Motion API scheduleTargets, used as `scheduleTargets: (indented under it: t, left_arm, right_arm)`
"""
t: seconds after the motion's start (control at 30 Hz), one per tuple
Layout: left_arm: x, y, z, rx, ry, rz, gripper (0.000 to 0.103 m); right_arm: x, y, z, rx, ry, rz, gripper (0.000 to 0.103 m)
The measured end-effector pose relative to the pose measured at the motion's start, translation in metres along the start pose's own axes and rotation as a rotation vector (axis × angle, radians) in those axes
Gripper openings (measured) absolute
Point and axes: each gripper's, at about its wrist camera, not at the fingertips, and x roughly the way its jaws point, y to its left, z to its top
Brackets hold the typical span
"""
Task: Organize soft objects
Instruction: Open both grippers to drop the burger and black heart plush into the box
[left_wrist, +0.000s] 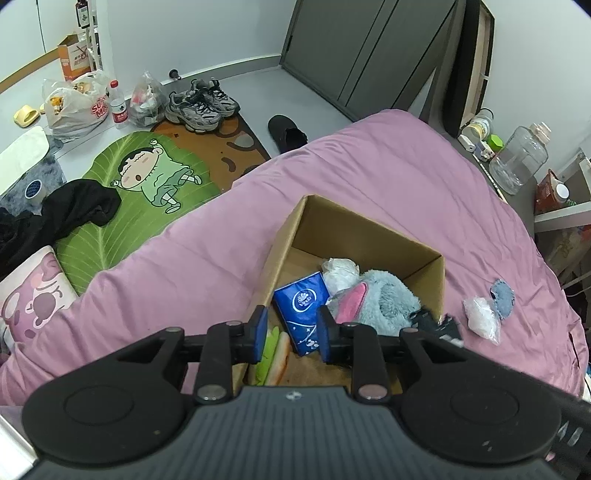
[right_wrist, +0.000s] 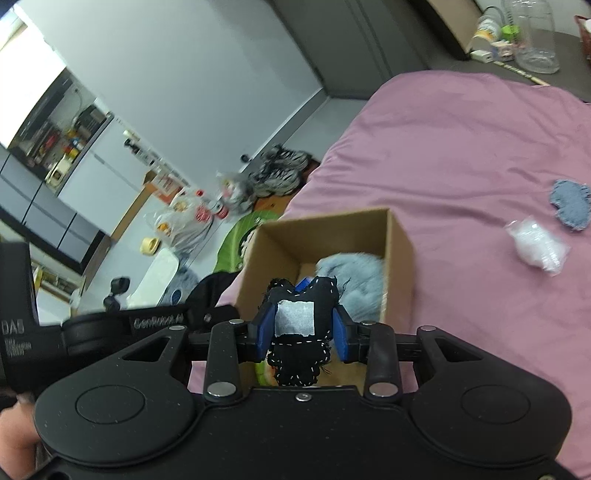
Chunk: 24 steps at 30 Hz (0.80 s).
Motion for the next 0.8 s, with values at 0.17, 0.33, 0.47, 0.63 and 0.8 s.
scheduleTargets:
  t: [0.17,0.33,0.47,0.63,0.8]
  left_arm:
    - [-0.004,-0.003,0.004,0.012,0.006,0.006,0.034]
    - [-0.012,-0.009,0.012,0.020,-0.013,0.012,0.048]
    - [-0.015,-0.019,0.015,0.038,-0.023,0.005,0.055]
    - [-0.014,-0.030,0.014,0.052,-0.018,-0.004,0.064]
    - [-0.013,-0.043,0.014,0.057,-0.012,-0.021,0.070]
  right_arm:
    - [0.009,0.006,-0.006,-0.009,0.044,0.026,0.040]
    - [-0.001,0.003,-0.001,0.010,0.042,0.036,0.057]
    - [-0.018,-0.008,0.008,0.030,0.000,0.014,0.062]
    - [-0.034,-0.024,0.019,0.035,-0.048,-0.053,0.071]
    - [-0.050,-0.048,0.027,0.060,-0.095,-0.089,0.081]
